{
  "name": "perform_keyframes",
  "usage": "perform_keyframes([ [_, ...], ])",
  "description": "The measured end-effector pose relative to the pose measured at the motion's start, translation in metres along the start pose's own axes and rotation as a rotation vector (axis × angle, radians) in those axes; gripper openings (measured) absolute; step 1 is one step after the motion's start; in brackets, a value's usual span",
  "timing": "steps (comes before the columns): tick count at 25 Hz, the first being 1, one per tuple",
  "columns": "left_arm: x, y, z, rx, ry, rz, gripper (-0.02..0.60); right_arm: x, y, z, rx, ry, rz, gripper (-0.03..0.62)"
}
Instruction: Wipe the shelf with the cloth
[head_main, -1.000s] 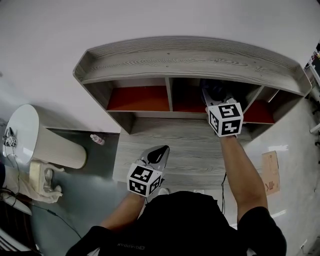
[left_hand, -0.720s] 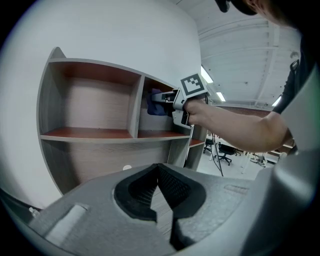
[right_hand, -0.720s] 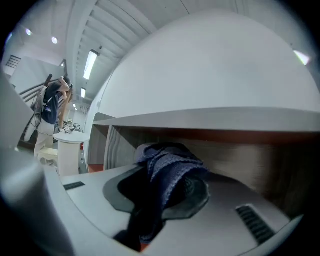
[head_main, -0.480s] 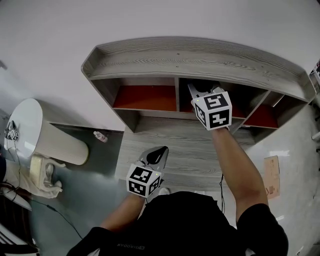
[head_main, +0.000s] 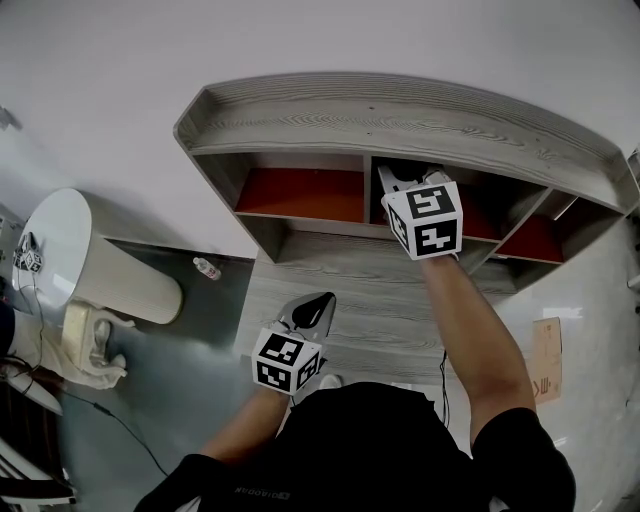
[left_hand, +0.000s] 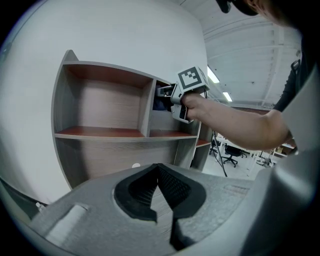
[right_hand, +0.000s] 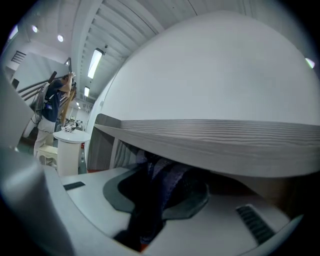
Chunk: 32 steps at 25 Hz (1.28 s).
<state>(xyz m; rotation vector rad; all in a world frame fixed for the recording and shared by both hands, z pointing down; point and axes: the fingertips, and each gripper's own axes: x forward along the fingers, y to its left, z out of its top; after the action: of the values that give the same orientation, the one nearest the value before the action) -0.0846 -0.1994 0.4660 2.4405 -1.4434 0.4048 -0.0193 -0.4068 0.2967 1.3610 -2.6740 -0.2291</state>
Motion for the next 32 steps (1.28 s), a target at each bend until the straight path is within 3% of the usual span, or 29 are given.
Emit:
perform_keyframes([
  [14, 0.002, -0.005, 0.004, 0.002, -0.010, -0.011, 0.008, -0.002, 0.003, -0.006, -0.009, 0.000, -0.020, 0.098],
  [32, -0.002, -0.004, 0.000, 0.001, -0.005, -0.009, 0.008, 0.004, 0.014, -0.073, 0.020, 0.124, -0.020, 0.098],
])
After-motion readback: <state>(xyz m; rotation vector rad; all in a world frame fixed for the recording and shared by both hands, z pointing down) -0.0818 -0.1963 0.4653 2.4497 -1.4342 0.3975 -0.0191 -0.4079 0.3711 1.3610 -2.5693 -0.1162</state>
